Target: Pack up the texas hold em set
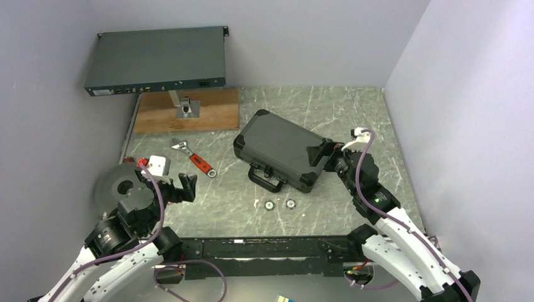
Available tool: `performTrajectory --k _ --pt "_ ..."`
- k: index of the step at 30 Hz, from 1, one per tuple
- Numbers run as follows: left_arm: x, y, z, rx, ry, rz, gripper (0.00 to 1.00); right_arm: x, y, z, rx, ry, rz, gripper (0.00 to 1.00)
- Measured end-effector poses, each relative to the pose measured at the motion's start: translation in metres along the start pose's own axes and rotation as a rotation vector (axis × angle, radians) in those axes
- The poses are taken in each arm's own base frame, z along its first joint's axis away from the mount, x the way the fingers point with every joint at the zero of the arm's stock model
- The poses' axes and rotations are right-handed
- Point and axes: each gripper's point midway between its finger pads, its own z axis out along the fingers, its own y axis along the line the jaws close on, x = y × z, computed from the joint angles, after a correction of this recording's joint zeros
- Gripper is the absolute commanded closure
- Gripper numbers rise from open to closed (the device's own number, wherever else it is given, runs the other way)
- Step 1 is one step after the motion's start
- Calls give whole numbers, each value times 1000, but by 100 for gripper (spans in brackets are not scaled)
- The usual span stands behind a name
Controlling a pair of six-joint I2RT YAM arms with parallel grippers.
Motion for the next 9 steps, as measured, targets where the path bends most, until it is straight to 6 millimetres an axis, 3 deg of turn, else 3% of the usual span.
performTrajectory --k 9 --pt "1 -1 1 1 7 9 0 1 -4 0 22 -1 2 0"
